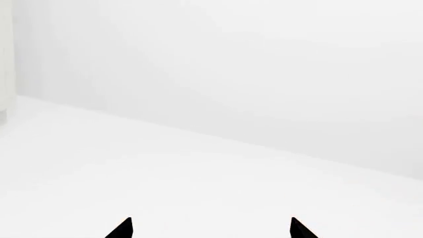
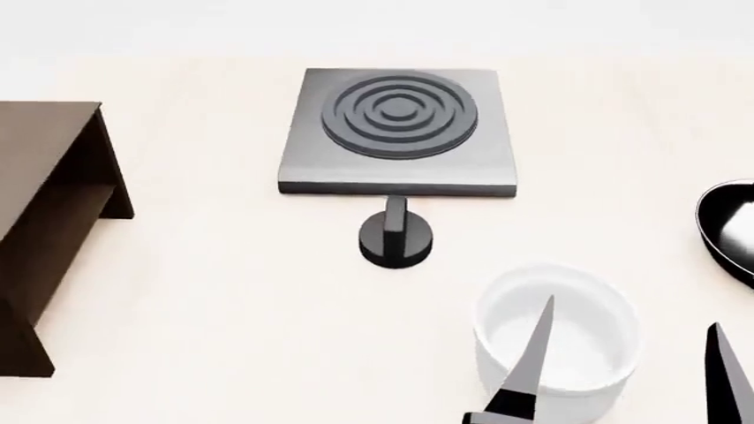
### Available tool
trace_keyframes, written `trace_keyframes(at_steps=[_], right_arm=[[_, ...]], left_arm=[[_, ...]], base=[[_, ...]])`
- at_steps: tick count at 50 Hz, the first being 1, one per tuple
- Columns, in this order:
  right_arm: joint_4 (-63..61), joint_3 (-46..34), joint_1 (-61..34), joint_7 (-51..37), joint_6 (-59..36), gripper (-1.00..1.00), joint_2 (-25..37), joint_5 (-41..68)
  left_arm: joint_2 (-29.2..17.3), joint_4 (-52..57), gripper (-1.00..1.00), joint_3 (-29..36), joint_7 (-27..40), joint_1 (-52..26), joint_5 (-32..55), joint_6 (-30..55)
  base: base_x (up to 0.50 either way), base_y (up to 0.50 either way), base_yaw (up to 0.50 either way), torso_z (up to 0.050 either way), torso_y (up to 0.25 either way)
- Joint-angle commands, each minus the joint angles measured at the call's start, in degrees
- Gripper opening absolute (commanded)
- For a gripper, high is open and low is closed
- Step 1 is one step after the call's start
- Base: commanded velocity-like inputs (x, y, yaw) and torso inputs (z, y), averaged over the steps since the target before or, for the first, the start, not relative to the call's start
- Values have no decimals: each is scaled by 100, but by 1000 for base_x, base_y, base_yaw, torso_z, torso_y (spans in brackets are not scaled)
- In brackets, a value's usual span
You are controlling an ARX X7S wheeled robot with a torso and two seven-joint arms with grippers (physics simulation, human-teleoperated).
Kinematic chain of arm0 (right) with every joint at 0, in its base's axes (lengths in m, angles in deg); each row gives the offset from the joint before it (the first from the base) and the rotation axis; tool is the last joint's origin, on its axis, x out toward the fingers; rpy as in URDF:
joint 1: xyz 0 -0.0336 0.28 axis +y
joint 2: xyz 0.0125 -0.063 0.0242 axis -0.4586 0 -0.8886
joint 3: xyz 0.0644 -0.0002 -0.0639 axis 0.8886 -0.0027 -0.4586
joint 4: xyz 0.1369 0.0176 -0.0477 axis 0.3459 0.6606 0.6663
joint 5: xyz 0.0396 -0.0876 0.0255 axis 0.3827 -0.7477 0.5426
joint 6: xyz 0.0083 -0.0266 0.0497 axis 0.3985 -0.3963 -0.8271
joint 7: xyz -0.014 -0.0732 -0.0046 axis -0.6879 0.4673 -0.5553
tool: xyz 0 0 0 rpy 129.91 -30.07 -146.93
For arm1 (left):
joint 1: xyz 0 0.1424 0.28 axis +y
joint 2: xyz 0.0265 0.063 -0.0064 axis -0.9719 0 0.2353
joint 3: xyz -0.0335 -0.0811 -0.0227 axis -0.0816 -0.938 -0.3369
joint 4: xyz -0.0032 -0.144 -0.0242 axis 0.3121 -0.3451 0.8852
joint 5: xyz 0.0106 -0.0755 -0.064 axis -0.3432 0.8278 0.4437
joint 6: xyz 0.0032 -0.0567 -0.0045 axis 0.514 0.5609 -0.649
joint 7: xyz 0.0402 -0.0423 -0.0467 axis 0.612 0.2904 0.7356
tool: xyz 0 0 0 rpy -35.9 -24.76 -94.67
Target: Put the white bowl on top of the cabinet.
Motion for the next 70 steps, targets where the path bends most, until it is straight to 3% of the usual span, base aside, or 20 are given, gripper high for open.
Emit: trace_keyframes(at_steps=[1,14,37,55,57,62,70], right_arm=[[-67,-28,-7,-54,-3,100,51,61],[-56,-26,-1,-97,87,100,84,149],[48,-116,39,-244,321,100,162,7],[99,21,63,-366,412,100,208,385],[55,-283,18,-501,302,100,344,-156],[102,4,26,-396,342,100,243,498],[145,-6,39,-425,427,100,290,580]], left_arm=[[-53,-17,100,51,43,26,44,-51],[-105,-49,100,97,67,34,89,-98],[-176,-116,100,182,73,47,188,-173],[-217,-141,100,221,106,62,214,-225],[-218,-137,100,226,116,66,211,-228],[-227,-189,100,252,93,47,249,-249],[-245,-189,100,274,115,55,250,-254]], base=[[176,500,0,0,0],[175,499,0,0,0],[7,8,0,0,0],[0,303,0,0,0],[0,37,0,0,0],[0,400,0,0,0],[42,0,0,0,0]])
